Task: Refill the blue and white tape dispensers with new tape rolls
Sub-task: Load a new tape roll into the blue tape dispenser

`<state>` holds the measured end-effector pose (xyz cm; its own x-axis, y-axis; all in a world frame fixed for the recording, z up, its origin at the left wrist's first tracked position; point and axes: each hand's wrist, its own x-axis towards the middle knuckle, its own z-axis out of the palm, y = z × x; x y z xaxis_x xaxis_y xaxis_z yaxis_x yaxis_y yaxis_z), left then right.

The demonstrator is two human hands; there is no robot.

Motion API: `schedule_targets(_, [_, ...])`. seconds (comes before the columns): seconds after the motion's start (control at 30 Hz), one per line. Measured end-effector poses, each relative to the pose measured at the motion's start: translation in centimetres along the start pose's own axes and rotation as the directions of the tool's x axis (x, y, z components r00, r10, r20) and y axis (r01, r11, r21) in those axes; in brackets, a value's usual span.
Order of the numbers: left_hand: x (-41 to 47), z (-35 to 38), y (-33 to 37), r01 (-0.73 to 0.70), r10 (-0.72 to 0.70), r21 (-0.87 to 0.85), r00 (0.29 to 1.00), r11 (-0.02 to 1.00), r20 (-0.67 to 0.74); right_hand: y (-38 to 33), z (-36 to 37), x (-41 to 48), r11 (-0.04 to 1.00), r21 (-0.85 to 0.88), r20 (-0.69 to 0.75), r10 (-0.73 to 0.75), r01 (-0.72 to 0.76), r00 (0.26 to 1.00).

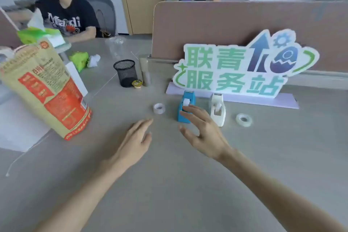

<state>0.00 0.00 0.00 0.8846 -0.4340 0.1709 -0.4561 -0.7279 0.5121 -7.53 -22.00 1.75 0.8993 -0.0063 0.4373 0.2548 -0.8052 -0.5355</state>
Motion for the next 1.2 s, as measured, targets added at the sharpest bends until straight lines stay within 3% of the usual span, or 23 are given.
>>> schedule_targets(0.1, [-0.3, 2.4, -1.6, -0.039, 0.040, 0.011, 0.997, 0.999, -0.058, 1.6, 2.5, -1.4, 0.990, -0.100, 0.018, -0.100, 0.102, 0.995])
schedule_targets(0.3, [1.4, 4.3, -0.9, -0.160, 0.166, 0.158, 0.986, 0.974, -0.023, 2.1, 4.0, -1.5, 0.956, -0.291, 0.007, -0.047, 0.047, 0.999])
schedule_targets(0.43, [3.2, 5.5, 1.3, -0.149, 0.146, 0.037, 0.986, 0.988, 0.079, 2.1, 4.3, -0.6, 0.961, -0.270, 0.030, 0.075, -0.064, 0.997])
schedule_targets(0.57, [5.8, 6.0, 3.2, -0.104, 0.111, -0.078, 0.990, 0.991, 0.084, 2.3, 4.9, 0.9, 0.966, -0.217, -0.005, 0.141, -0.139, 0.990])
schedule_targets(0.83, [8.6, 8.0, 0.8, -0.051, 0.099, -0.259, 0.979, 0.965, 0.176, 2.4, 4.6, 1.3, 0.944, -0.211, 0.021, 0.263, -0.253, 0.965])
schedule_targets(1.0, [5.6, 6.8, 2.2, -0.029, 0.142, -0.460, 0.966, 0.887, 0.214, 0.9, 3.7, -0.4, 0.947, -0.228, 0.048, 0.243, -0.226, 0.969])
schedule_targets(1.2, [-1.0, 4.7, 3.6, -0.025, 0.128, -0.481, 0.975, 0.876, 0.183, -1.1, 2.3, -4.1, 0.946, -0.096, 0.027, 0.313, -0.309, 0.949])
